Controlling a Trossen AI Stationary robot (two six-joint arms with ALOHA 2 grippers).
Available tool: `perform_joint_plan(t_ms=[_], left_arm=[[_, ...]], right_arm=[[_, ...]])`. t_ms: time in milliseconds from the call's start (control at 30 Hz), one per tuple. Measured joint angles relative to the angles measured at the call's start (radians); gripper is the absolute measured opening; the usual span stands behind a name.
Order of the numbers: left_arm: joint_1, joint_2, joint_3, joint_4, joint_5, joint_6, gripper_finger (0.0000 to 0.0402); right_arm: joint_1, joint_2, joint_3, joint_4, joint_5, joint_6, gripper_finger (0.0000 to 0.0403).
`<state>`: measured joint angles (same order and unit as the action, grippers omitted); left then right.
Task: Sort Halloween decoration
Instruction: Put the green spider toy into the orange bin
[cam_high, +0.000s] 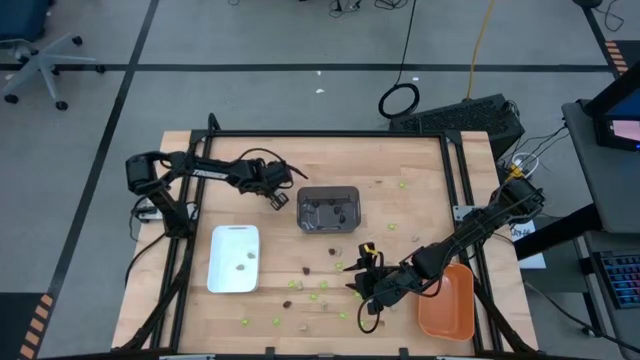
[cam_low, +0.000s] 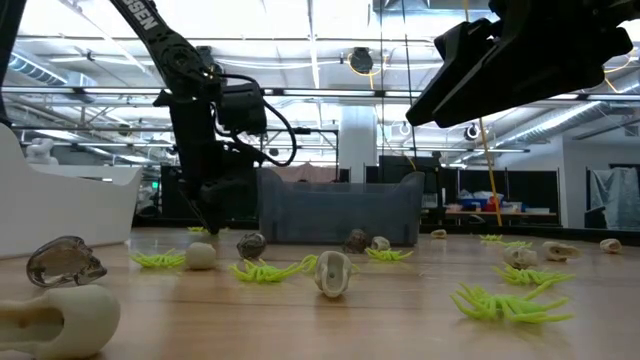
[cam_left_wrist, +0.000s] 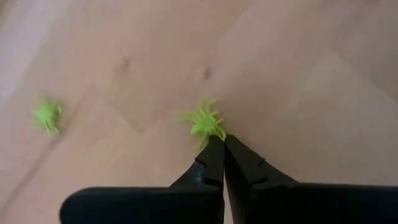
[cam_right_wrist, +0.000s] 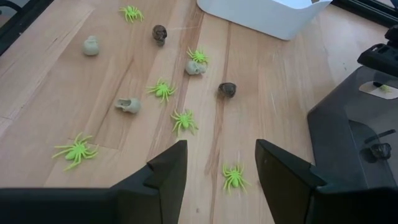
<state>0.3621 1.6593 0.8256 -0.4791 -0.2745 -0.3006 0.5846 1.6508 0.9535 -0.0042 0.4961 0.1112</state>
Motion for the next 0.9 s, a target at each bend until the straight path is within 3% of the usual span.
perform_joint_plan(t_ms=[267, 467, 667, 900], left_arm=[[-0.046, -0.179, -0.002, -0.099, 0.158, 0.02, 0.0], [-0.158, -0.354, -0.001, -0.073, 0.284, 0.022, 0.0], [-0.314, -0.468, -0.001, -0.021, 0.299, 0.034, 0.0], [-0.469, -0.483, -0.018, 0.137, 0.264, 0.08, 0.0]], right_arm=[[0.0, 0.0, 0.0, -0.001, 0.0, 0.001, 0.0173], [0.0, 0.0, 0.0, -0.001, -0.001, 0.042, 0.0173], [0.0, 0.0, 0.0, 0.008, -0.002, 0.068, 0.0173], [0.0, 0.0, 0.0, 0.043, 0.0, 0.059, 0.0173]])
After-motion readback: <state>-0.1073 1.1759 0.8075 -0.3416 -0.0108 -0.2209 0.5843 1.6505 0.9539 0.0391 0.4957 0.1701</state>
